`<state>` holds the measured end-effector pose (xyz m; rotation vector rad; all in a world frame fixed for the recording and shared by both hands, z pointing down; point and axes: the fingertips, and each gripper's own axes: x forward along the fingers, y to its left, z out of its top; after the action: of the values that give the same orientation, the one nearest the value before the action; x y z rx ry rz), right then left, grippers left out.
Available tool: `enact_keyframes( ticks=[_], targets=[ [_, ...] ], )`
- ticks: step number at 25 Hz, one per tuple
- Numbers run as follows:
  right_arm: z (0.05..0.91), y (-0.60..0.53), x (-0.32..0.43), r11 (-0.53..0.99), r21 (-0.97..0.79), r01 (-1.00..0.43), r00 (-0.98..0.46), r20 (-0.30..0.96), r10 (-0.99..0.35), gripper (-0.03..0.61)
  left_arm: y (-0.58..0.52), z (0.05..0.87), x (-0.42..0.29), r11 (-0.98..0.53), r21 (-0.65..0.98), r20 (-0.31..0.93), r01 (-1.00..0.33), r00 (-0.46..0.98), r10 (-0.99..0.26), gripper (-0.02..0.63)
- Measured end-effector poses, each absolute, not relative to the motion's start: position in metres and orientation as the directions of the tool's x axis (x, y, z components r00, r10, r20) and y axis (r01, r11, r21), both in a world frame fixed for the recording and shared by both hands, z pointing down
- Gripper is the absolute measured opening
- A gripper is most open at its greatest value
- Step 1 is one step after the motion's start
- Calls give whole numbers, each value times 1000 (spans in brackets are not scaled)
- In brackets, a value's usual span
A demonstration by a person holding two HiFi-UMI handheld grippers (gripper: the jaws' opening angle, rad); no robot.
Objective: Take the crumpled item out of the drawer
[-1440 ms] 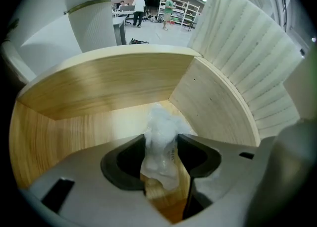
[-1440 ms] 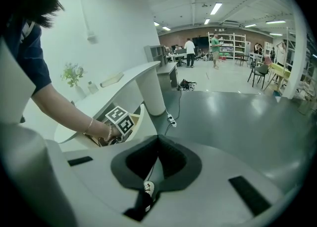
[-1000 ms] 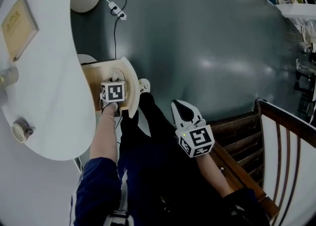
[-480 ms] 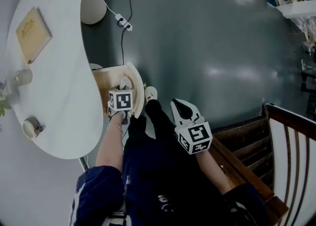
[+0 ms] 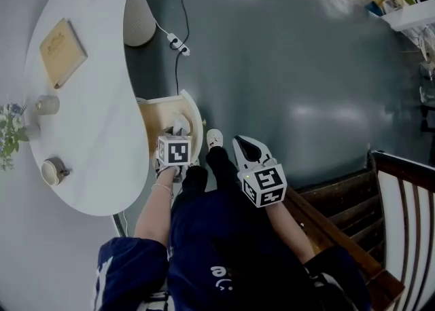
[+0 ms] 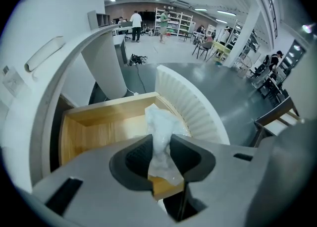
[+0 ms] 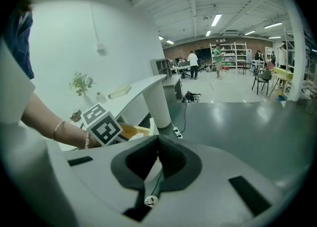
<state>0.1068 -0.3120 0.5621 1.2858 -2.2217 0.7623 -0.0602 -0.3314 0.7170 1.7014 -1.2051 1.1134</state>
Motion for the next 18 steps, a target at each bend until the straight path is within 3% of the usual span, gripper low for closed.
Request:
enact_keyframes(
  ticks=[18],
  targets=[
    [533,-309,81,503,-192,-843,-516,556,-652,8,-308,612,-59,-233,149,816,-961,252,-520,112]
  ],
)
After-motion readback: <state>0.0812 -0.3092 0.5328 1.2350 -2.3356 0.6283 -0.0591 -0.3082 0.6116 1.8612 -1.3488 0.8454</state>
